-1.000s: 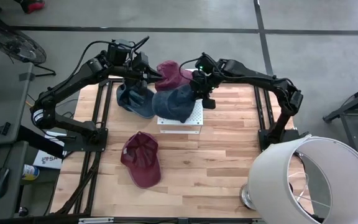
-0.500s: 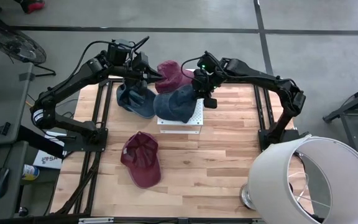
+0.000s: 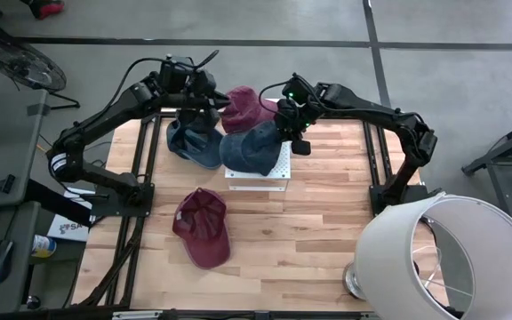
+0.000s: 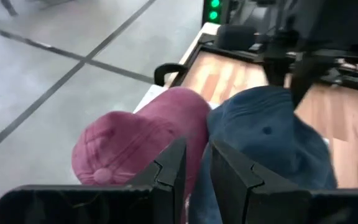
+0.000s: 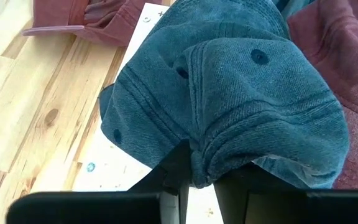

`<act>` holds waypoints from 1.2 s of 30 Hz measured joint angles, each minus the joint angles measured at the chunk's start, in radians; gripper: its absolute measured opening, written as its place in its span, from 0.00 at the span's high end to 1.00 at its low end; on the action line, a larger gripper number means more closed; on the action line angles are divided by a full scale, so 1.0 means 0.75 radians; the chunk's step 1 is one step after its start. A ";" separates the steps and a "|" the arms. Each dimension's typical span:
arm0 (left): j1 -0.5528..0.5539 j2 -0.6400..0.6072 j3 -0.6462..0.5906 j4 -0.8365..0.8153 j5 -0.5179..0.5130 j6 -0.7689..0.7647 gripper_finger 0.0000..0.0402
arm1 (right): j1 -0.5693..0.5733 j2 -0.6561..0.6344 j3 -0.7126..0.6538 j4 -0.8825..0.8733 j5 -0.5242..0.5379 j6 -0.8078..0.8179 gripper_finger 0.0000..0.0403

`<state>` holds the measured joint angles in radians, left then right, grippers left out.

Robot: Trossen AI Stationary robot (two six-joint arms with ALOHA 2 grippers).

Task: Pick & Place hat
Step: Put the bottom blue cap on the shelf, then stack the red cap on top of the other red cap on the shelf

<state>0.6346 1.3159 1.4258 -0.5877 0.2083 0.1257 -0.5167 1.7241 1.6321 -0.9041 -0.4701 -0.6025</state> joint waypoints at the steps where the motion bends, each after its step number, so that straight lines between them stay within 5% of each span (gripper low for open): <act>1: 0.000 0.009 0.000 0.000 -0.003 0.000 0.83 | 0.000 0.000 0.000 -0.002 0.000 0.000 0.86; 10: -0.001 0.063 0.000 0.000 -0.002 0.002 0.83 | 0.000 0.000 0.000 -0.010 0.010 0.095 0.83; 25: -0.001 0.063 0.000 0.007 -0.001 0.011 0.83 | -0.001 0.000 0.000 -0.104 0.065 0.345 0.55; 36: -0.001 0.063 0.001 0.007 0.018 0.000 0.83 | -0.001 -0.029 0.000 -0.207 0.112 0.446 0.48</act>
<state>0.6342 1.3628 1.4261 -0.5821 0.2214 0.1257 -0.5173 1.7021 1.6321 -1.0592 -0.3859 -0.2682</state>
